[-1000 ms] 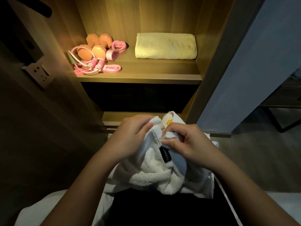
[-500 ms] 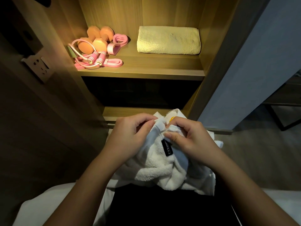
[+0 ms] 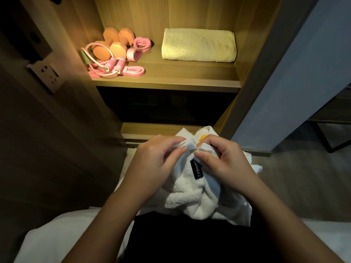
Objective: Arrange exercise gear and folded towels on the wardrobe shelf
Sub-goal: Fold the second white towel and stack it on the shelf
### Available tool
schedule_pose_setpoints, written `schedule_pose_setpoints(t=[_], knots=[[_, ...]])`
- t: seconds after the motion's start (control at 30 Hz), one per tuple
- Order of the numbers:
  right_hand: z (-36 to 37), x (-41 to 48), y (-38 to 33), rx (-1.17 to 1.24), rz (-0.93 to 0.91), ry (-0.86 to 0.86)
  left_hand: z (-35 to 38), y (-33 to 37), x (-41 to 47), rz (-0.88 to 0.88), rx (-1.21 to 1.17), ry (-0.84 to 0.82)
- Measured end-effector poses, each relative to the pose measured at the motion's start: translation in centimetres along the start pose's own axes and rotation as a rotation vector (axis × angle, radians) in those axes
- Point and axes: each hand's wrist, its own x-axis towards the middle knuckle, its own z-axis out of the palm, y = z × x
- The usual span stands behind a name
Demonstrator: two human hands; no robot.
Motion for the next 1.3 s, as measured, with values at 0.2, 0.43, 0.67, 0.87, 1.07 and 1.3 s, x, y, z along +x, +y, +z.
schedule_pose_setpoints(t=[0.2,0.43,0.67,0.87,1.07,1.3], knots=[[0.1,0.0,0.0,-0.013,-0.009,0.012,0.6,-0.1,0.1,0.004,0.041,0.042],[-0.1,-0.3,0.1,-0.002,0.001,0.013,0.8,0.0,0.4,0.008,-0.008,0.042],[0.0,-0.4,0.1,-0.005,-0.002,0.017,0.8,-0.1,0.1,0.028,0.033,0.021],[-0.2,-0.2,0.3,-0.108,-0.011,0.023,1.3,-1.0,0.6,-0.02,0.129,-0.069],[-3.6,1.2,2.6,-0.318,0.124,0.026,1.4,-3.8,1.6,-0.205,0.168,-0.11],[-11.8,8.7,4.1,-0.389,0.253,0.218,-3.4,-5.9,10.4,-0.297,0.019,0.129]])
